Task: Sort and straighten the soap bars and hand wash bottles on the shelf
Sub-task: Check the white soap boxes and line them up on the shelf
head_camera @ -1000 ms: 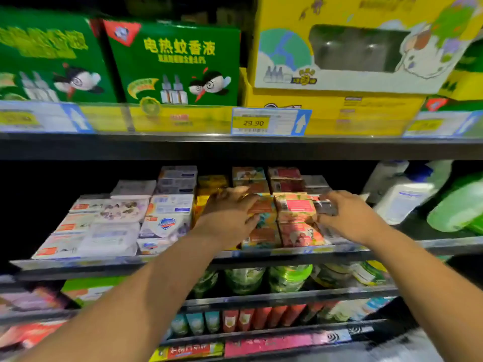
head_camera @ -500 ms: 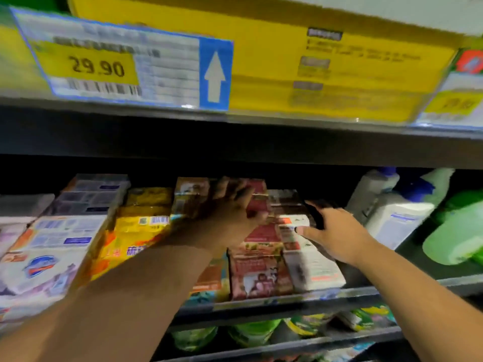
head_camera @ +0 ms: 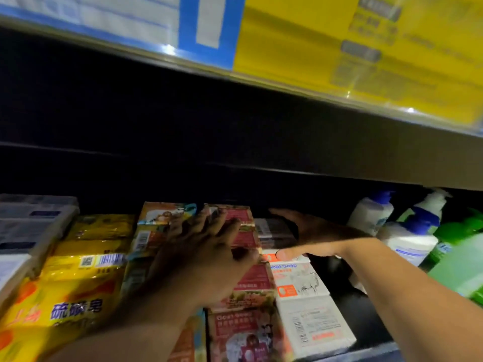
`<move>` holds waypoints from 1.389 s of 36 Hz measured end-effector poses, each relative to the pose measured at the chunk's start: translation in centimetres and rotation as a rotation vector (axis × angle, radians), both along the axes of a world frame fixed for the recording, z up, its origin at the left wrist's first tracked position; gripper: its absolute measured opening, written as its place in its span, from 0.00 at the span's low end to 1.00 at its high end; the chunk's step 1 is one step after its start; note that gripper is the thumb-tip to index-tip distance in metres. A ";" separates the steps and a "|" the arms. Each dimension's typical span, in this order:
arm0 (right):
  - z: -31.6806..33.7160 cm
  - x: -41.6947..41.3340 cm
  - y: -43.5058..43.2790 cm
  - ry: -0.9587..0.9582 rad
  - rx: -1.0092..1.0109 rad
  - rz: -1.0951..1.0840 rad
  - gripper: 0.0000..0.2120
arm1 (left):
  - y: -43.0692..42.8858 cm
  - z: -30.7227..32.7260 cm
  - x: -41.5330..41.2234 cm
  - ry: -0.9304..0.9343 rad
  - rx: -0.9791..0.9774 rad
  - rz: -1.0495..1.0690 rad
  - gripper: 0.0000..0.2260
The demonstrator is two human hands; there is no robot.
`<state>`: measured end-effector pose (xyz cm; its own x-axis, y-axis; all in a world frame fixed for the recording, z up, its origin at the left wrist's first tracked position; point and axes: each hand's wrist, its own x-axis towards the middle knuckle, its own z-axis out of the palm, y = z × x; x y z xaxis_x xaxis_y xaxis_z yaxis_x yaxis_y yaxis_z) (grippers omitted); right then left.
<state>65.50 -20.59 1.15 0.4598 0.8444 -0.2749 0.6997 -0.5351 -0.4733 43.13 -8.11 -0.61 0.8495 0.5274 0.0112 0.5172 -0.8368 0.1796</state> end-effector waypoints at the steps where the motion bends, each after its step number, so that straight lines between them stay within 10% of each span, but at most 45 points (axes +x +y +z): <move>1: -0.1 0.2 0.3 -0.010 -0.024 -0.005 0.59 | 0.0 -0.1 0.0 -0.003 0.002 0.002 0.34; 5: -0.7 0.9 1.1 0.010 -0.072 -0.010 0.65 | 0.1 0.0 0.1 0.010 -0.011 0.000 0.34; 12: 0.3 0.6 2.7 -0.216 -0.181 0.007 0.45 | 0.1 -0.1 0.1 -0.023 0.009 0.003 0.33; 23: 0.5 0.3 2.5 -0.271 -0.130 0.005 0.54 | 0.1 -0.1 0.0 -0.029 0.000 0.003 0.33; 29: 0.7 -0.3 2.1 -0.225 -0.173 0.006 0.34 | 0.2 -0.3 0.0 -0.030 -0.024 -0.008 0.33; 50: 2.7 -6.5 -6.6 -0.435 0.647 -0.275 0.21 | 0.7 0.7 0.1 -0.035 -0.154 -0.019 0.36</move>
